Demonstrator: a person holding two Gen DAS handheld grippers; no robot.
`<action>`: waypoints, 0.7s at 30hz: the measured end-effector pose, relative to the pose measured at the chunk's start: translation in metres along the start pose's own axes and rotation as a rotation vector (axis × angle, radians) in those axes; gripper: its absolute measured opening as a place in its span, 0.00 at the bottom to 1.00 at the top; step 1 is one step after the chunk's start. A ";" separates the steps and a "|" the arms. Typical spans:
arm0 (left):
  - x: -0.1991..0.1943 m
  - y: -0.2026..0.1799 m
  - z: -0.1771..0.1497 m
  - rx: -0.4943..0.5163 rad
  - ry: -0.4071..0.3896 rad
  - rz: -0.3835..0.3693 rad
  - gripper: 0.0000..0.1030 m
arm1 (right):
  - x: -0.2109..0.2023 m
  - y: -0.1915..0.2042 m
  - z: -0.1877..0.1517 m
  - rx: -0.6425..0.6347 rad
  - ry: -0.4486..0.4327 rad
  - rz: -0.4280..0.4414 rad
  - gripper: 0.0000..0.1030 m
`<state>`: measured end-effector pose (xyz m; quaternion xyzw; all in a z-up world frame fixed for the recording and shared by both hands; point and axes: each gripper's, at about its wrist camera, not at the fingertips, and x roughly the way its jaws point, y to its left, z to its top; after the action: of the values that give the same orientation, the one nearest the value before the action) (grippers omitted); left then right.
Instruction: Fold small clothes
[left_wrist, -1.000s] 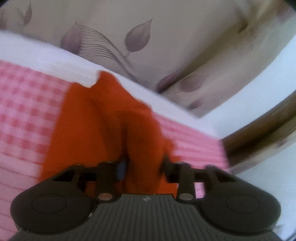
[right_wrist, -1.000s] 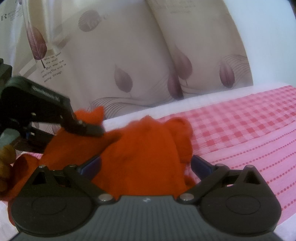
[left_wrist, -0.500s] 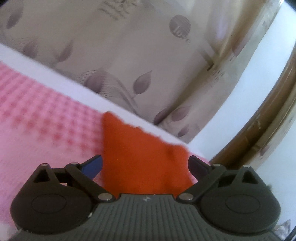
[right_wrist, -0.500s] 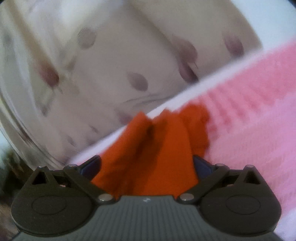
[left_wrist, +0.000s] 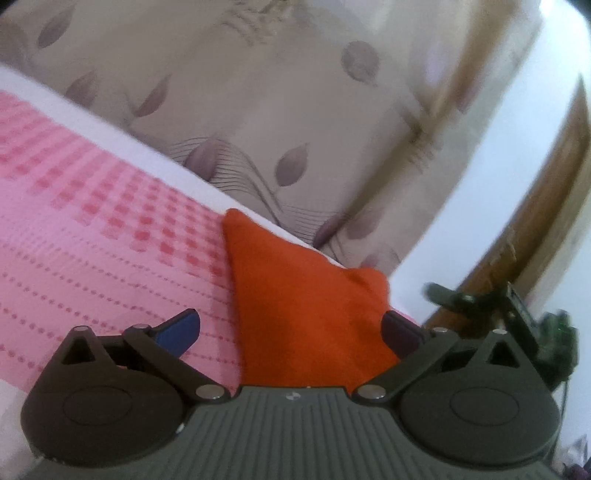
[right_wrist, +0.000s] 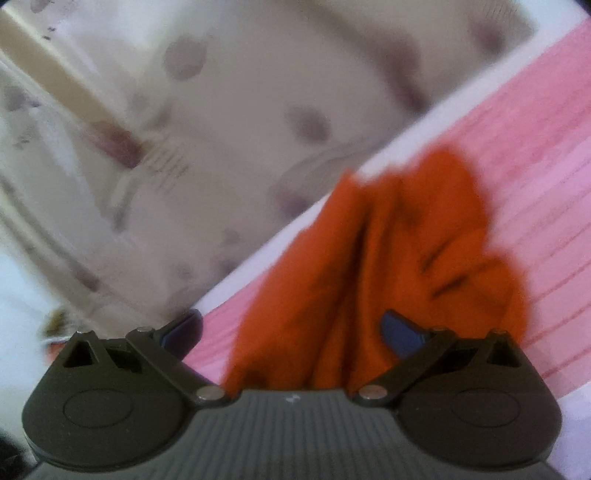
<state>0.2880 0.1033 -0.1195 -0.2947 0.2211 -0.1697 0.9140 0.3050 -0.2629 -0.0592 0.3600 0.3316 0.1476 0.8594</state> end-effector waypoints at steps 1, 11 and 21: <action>0.001 0.003 0.001 -0.018 0.000 0.006 1.00 | -0.012 0.002 0.006 -0.006 -0.062 -0.082 1.00; 0.000 0.004 0.001 -0.037 -0.005 0.021 1.00 | -0.036 0.018 -0.004 -0.096 -0.005 0.024 1.00; 0.002 0.007 0.002 -0.044 0.003 0.026 1.00 | -0.008 -0.052 0.017 0.256 -0.076 0.068 1.00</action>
<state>0.2920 0.1081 -0.1230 -0.3117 0.2301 -0.1533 0.9091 0.3111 -0.3124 -0.0839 0.4832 0.3025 0.1193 0.8129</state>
